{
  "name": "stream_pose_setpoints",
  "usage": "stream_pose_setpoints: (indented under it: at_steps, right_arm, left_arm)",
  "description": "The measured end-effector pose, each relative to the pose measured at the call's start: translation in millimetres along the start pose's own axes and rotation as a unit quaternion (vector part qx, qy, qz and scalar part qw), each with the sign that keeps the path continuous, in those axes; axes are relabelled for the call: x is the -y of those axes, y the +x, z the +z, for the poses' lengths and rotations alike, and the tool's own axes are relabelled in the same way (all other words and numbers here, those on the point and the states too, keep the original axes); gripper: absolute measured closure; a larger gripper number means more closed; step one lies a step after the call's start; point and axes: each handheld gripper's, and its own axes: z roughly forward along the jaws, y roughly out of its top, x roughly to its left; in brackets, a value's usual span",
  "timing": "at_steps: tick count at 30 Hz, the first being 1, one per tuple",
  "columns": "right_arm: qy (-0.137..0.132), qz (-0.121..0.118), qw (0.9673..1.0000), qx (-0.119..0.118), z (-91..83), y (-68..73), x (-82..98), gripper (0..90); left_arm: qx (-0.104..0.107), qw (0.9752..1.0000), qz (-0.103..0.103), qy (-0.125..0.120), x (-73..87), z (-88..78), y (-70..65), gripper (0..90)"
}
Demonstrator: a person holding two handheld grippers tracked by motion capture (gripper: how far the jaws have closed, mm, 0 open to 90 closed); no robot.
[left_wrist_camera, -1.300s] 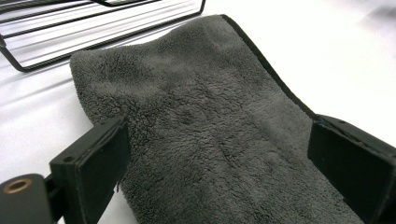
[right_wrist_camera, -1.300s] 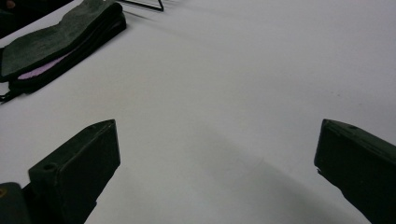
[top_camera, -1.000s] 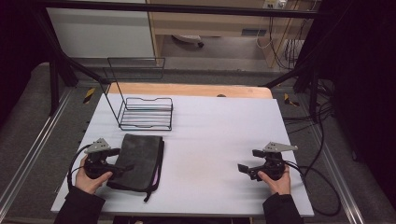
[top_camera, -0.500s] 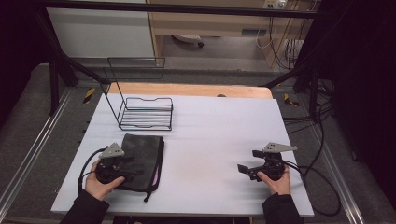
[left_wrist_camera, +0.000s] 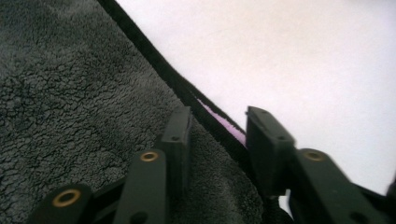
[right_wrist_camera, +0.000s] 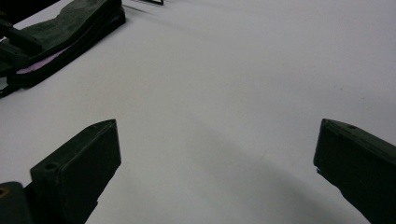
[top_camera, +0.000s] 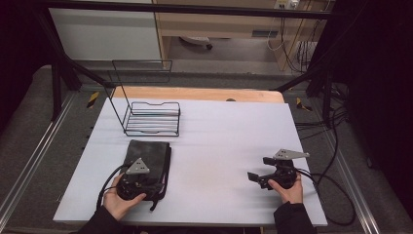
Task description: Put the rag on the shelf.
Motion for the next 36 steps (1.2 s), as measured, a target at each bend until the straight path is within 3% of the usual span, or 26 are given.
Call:
stream_pose_setpoints:
  at_steps: [7, 11, 16, 22, 24, 26, 28, 29, 30, 33, 36]
  right_arm:
    - [0.002, -0.002, 1.0, 0.001, 1.1, -0.3, 0.2, 1.4]
    - [0.004, -0.003, 1.0, 0.001, 1.3, -0.6, 0.3, 1.5]
    - [0.005, -0.002, 1.0, 0.001, 2.0, -0.8, 0.3, 1.5]
    - [0.005, -0.002, 1.0, 0.0, 3.1, -0.4, 0.6, 1.6]
    - [0.006, -0.002, 1.0, 0.0, 3.3, -0.4, 0.7, 1.7]
    - [0.007, -0.003, 1.0, -0.002, 3.8, 0.0, 0.8, 1.8]
    - [0.006, -0.001, 1.0, -0.003, 3.8, 0.5, 0.9, 1.9]
    - [0.004, 0.0, 1.0, -0.003, 4.0, 1.2, 0.7, 2.4]
    - [0.004, 0.0, 1.0, -0.003, 4.0, 1.2, 0.7, 2.4]
    - [-0.004, 0.0, 1.0, -0.001, 4.8, 2.9, -0.7, 3.3]
    - [-0.005, -0.004, 1.0, 0.003, 8.2, 8.4, -3.6, 3.7]
  left_arm:
    - [-0.015, 0.9999, -0.007, 0.005, -0.2, 0.9, -0.5, 81.6]
    - [0.003, 0.9995, -0.031, -0.006, -1.2, -2.2, 5.8, 84.2]
    - [0.034, 0.9965, -0.057, -0.05, -7.3, -6.5, 7.4, 85.1]
    - [0.024, 0.9981, -0.053, -0.021, -7.4, 9.5, 4.7, 84.0]
    - [0.027, 0.9979, -0.052, -0.026, -7.0, 8.6, 5.0, 81.5]
    - [0.034, 0.9975, -0.055, -0.027, -6.6, 4.8, 6.0, 71.1]
    - [0.035, 0.9971, -0.057, -0.036, -6.0, -2.7, 7.4, 66.8]
    - [0.033, 0.9968, -0.059, -0.042, -6.0, -7.8, 9.1, 58.9]
    - [0.031, 0.9964, -0.062, -0.05, -6.0, -13.4, 12.1, 58.9]
    - [0.002, 0.9951, -0.074, -0.066, -5.0, -29.8, 26.7, 51.4]
    - [-0.031, 0.9921, -0.097, -0.073, 0.0, -41.9, 48.3, 45.7]
